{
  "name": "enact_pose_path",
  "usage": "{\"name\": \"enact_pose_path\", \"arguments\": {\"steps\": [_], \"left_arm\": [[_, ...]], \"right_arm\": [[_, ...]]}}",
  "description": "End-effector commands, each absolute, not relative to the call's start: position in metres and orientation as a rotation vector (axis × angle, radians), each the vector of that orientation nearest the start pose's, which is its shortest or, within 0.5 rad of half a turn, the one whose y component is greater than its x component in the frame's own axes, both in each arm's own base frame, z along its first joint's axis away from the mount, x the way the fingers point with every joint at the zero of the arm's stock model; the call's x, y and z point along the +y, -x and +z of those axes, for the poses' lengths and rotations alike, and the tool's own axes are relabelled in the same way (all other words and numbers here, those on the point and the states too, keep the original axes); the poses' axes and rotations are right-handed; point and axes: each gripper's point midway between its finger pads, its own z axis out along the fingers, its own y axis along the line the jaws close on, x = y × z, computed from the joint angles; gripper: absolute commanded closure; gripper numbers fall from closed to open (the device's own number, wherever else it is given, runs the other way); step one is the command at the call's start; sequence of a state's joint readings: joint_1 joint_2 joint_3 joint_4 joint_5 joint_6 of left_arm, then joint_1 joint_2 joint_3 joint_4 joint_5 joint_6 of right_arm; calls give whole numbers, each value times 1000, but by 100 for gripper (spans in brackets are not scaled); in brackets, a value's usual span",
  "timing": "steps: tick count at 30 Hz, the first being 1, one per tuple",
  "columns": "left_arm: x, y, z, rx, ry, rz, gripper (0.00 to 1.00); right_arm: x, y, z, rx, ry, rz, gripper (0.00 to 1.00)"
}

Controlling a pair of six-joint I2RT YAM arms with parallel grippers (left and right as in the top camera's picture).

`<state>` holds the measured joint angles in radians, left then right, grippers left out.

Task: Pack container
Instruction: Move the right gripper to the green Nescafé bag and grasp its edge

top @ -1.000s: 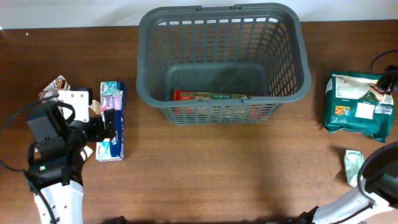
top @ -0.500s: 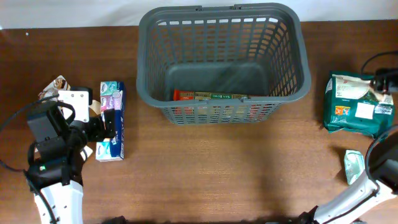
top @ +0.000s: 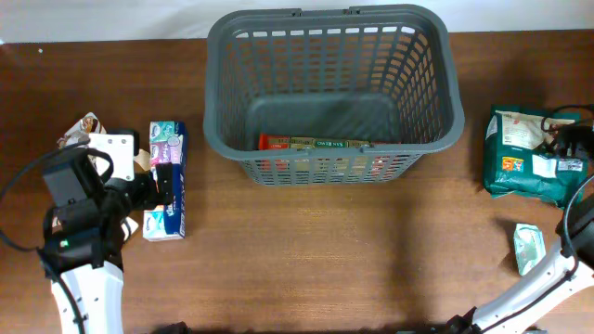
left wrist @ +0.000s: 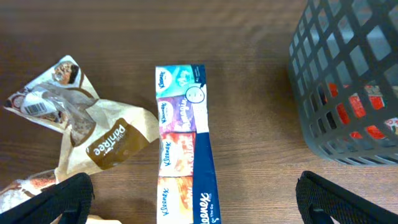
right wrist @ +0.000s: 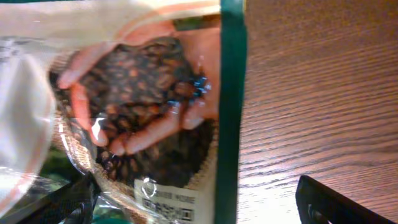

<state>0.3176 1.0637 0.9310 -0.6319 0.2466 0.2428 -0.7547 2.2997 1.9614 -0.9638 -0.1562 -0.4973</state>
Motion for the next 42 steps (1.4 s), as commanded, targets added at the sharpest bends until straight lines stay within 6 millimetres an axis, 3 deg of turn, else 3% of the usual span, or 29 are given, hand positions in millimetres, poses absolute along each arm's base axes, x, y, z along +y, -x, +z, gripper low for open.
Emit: {"name": "enact_pose_path", "arguments": {"steps": [1,10,19,20,23,26,27,36,42], "left_arm": [[61,-315,200,2323,-5,-16,1],[61,-315,199,2325,-5,-16,1],[61,-315,199,2325,4,-20,1],[61,-315,199,2325,4,-20,1],[61,-315,199,2325,8,-22,1],[61,-315,199,2325,8,-22,1],[61,-315,199,2325,8,-22,1],[61,-315,199,2325,8,-21,1],[61,-315,199,2325,8,-21,1]], "right_arm": [[-340,-377,18,2871,-401,-23,1],[-318,-382,-34,2867,-477,167,1],[-288,-398,-56,2837,-429,246,3],[-285,-399,-57,2840,-419,249,13],[-279,-404,-57,2840,-397,248,55],[-276,-405,-58,2846,-379,251,89],[-275,-404,-58,2848,-380,254,96],[-267,-392,-59,2894,-412,308,96],[-265,-402,-43,2839,-405,342,96]]}}
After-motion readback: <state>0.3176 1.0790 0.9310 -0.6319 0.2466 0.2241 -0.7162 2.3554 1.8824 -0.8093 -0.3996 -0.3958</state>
